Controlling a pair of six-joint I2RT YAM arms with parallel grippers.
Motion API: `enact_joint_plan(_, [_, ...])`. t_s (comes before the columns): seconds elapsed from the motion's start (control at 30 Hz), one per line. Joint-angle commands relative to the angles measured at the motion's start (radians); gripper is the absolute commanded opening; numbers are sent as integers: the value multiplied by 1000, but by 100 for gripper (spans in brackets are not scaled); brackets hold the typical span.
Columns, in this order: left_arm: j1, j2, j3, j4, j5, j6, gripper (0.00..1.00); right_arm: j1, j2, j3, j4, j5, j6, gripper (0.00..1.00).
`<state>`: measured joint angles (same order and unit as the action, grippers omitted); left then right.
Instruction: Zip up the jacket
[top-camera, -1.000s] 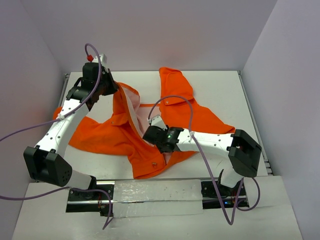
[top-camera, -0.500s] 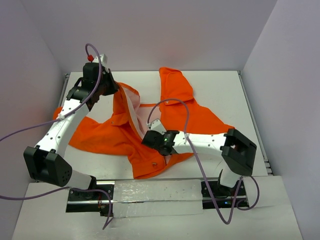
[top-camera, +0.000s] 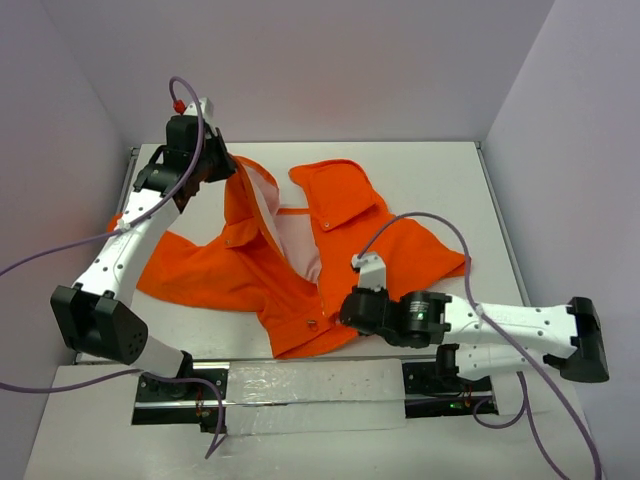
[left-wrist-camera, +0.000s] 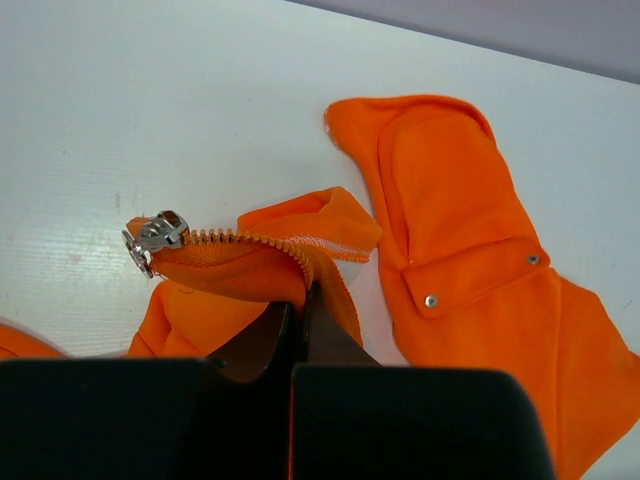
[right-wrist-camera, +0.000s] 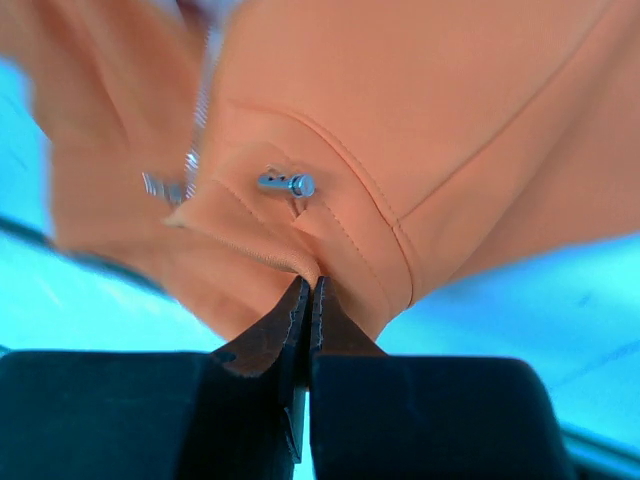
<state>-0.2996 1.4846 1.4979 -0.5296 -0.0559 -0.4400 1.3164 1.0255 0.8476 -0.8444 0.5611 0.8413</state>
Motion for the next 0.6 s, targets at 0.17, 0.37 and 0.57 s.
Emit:
enact_joint_plan(0.17, [-10,23,49,36,19,-5,0,156,173,-26,-111,-49,346,45])
enact_joint_plan(0.37, [-13,-29,-62,49,18,-16,0,87,181,157,-166,89,132,75])
enact_joint_plan(0.57, [-23,-66,-174,75,45,-48,0,-235,128,205,76,-29,-156,75])
